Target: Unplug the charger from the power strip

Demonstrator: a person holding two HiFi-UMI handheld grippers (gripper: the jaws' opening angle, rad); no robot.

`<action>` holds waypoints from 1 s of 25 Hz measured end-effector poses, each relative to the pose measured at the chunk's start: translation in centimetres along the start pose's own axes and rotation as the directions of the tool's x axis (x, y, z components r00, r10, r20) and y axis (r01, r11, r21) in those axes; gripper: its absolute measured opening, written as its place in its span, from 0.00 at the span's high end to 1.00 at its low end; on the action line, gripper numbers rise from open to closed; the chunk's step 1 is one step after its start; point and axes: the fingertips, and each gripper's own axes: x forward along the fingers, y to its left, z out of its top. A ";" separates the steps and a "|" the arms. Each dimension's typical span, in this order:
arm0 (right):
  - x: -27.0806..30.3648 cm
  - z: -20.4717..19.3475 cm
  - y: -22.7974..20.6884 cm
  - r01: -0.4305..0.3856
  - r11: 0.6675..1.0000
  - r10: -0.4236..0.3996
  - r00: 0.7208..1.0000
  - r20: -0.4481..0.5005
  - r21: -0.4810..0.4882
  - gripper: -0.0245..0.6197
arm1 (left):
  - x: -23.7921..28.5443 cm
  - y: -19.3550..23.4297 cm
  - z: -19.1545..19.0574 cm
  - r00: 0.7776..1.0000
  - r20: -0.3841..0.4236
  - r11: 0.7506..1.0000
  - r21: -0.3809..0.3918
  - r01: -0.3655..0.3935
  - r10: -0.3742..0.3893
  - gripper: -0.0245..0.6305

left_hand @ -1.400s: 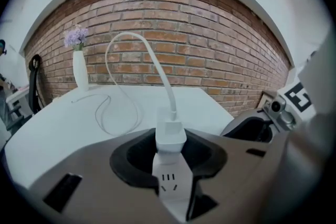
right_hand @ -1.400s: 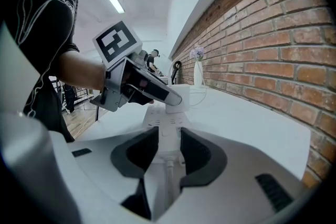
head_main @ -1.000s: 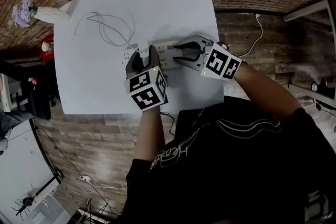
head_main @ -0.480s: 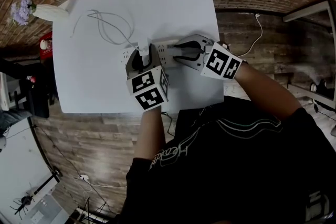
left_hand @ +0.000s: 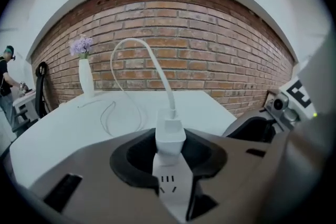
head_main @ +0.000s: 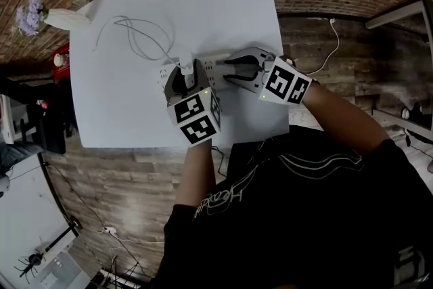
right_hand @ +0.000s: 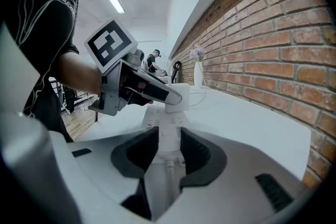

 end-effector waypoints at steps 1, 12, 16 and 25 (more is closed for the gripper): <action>0.0 0.0 0.0 0.000 1.000 0.000 1.000 0.000 0.001 0.79 | 0.0 -0.1 0.0 1.000 0.001 1.000 -0.001 0.003 -0.003 0.76; 0.1 0.1 0.1 0.001 1.000 -0.001 1.000 -0.001 0.000 0.79 | 0.0 0.6 -0.3 0.998 -0.024 0.995 -0.081 0.052 -0.054 0.75; 0.0 0.1 0.1 0.006 1.000 -0.006 1.000 0.002 -0.001 0.79 | -0.3 -0.2 0.2 1.000 0.001 0.999 0.038 0.006 -0.006 0.76; 0.3 0.1 0.1 0.009 1.000 -0.009 1.000 -0.004 0.003 0.79 | 0.0 0.8 -0.3 0.989 -0.027 0.982 -0.128 0.138 -0.142 0.75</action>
